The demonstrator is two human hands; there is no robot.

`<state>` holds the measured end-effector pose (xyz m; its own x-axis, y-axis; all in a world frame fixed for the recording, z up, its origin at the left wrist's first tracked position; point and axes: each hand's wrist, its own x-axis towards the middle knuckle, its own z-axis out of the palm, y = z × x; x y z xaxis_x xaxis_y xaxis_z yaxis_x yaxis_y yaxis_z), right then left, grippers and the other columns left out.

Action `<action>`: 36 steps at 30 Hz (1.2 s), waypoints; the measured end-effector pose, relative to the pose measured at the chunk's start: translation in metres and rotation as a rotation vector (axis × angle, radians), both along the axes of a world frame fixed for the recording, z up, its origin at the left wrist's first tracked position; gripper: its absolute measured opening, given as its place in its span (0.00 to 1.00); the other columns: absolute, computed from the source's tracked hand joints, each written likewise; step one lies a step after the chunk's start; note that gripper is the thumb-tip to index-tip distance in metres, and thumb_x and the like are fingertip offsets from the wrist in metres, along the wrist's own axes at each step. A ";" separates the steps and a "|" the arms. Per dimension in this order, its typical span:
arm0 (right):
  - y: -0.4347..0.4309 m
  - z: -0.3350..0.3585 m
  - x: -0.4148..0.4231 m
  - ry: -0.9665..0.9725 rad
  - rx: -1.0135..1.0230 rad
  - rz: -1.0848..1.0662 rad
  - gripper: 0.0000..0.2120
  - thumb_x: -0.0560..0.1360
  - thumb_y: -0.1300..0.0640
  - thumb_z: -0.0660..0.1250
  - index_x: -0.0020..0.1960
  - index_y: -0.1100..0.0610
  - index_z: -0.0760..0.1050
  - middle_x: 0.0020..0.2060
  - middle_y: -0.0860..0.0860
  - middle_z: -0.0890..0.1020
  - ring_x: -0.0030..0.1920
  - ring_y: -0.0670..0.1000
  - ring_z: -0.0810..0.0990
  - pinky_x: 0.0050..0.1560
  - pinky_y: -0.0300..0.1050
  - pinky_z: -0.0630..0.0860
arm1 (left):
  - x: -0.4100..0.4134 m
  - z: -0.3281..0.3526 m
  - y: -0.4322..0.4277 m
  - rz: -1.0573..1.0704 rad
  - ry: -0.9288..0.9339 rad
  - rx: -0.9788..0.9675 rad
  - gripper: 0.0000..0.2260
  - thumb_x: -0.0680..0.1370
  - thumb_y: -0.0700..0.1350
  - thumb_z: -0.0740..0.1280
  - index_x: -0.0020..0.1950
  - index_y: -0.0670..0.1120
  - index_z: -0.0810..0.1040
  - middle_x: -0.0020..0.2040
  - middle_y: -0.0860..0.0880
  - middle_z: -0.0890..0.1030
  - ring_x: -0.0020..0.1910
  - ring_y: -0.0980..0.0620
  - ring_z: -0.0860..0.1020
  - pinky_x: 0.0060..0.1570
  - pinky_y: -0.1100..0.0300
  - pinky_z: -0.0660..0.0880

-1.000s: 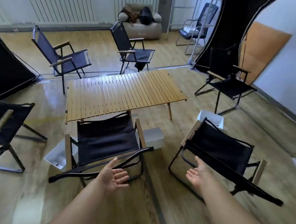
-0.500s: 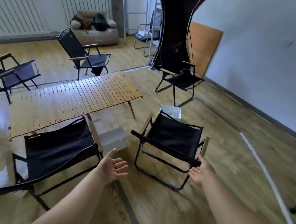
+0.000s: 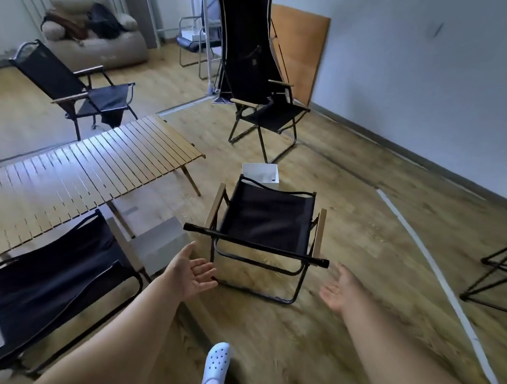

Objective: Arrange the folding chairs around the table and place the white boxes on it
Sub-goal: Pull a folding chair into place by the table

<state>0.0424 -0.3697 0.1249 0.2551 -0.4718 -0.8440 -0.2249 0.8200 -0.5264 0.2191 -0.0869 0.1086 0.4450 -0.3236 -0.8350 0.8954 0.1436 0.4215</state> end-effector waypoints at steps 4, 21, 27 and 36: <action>-0.011 -0.012 0.016 0.010 0.021 -0.036 0.35 0.79 0.47 0.64 0.78 0.62 0.54 0.74 0.65 0.63 0.73 0.61 0.66 0.72 0.53 0.64 | 0.029 -0.006 -0.009 -0.006 0.020 0.035 0.34 0.78 0.60 0.63 0.74 0.38 0.62 0.71 0.36 0.70 0.67 0.35 0.72 0.63 0.36 0.71; -0.034 -0.079 0.118 0.186 0.030 -0.314 0.24 0.83 0.51 0.57 0.75 0.62 0.61 0.74 0.61 0.63 0.74 0.59 0.64 0.73 0.51 0.63 | 0.206 -0.073 -0.026 0.107 0.134 0.285 0.20 0.81 0.49 0.64 0.70 0.43 0.66 0.71 0.40 0.69 0.68 0.36 0.70 0.64 0.37 0.70; -0.042 -0.094 0.127 0.169 0.069 -0.410 0.22 0.83 0.53 0.57 0.73 0.63 0.63 0.72 0.59 0.67 0.72 0.56 0.67 0.73 0.49 0.64 | 0.220 -0.090 -0.041 -0.076 0.175 0.361 0.02 0.79 0.36 0.65 0.51 0.39 0.72 0.61 0.40 0.74 0.59 0.42 0.75 0.58 0.50 0.76; -0.074 -0.103 0.131 0.149 0.093 -0.456 0.19 0.84 0.53 0.54 0.71 0.62 0.65 0.72 0.60 0.68 0.72 0.57 0.67 0.71 0.49 0.64 | 0.212 -0.104 -0.051 -0.048 0.142 0.439 0.08 0.80 0.33 0.62 0.59 0.38 0.70 0.55 0.38 0.73 0.53 0.41 0.76 0.54 0.52 0.76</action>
